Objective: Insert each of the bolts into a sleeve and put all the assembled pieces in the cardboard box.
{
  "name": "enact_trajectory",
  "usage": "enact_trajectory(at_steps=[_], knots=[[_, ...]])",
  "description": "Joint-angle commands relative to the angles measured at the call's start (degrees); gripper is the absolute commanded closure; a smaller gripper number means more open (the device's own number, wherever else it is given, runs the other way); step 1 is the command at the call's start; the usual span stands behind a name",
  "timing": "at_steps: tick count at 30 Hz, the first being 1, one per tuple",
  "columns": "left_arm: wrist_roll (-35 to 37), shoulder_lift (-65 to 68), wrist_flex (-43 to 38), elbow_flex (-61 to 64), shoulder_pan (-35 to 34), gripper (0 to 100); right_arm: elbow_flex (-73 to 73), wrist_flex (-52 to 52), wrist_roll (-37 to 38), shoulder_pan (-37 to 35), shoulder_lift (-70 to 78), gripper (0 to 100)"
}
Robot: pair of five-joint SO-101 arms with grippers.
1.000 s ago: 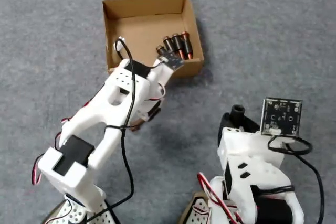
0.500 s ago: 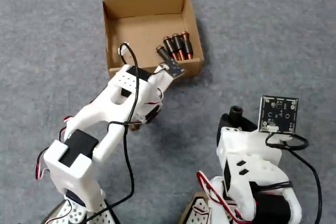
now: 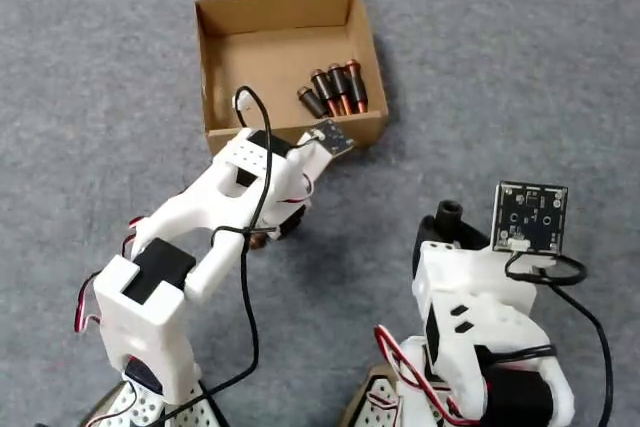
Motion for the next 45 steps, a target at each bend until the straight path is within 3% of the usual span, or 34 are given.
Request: enact_trajectory(at_steps=[1,4,12,18,22,29,39,42,45], knots=[[-0.3,0.4,-0.2,-0.4,-1.1,98,0.0,-1.8,-0.8,-0.8,-0.3,99.8],[-0.3,0.1,0.9,-0.7,-1.1,98,0.0,-1.8,-0.8,-0.8,-0.3,99.8],[-0.6,-9.8,14.2,-9.1,-0.8,98,0.0,-1.8,-0.8,-0.8,-0.3,99.8],[-6.6,-15.6,24.0,-13.3,-1.1,98,-0.1,-1.8,-0.8,-0.8,-0.3,99.8],[-19.1,-17.4,24.6,-13.9,-2.5,98,-0.1,-1.6,-0.8,-0.8,-0.3,99.8],[-47.4,-17.5,25.0,-15.2,-3.3,98,0.0,-1.2,-0.8,-0.8,-0.4,99.8],[-78.9,-17.0,24.8,-14.4,-6.4,98,0.1,-1.2,-0.5,-0.7,-0.4,99.8],[-85.8,-17.0,24.6,-11.9,-6.4,98,0.8,-1.2,-0.5,-0.7,-0.4,99.8],[-87.6,-17.0,24.4,-9.1,-6.1,98,1.5,-1.2,-0.4,-0.5,-0.4,99.8]])
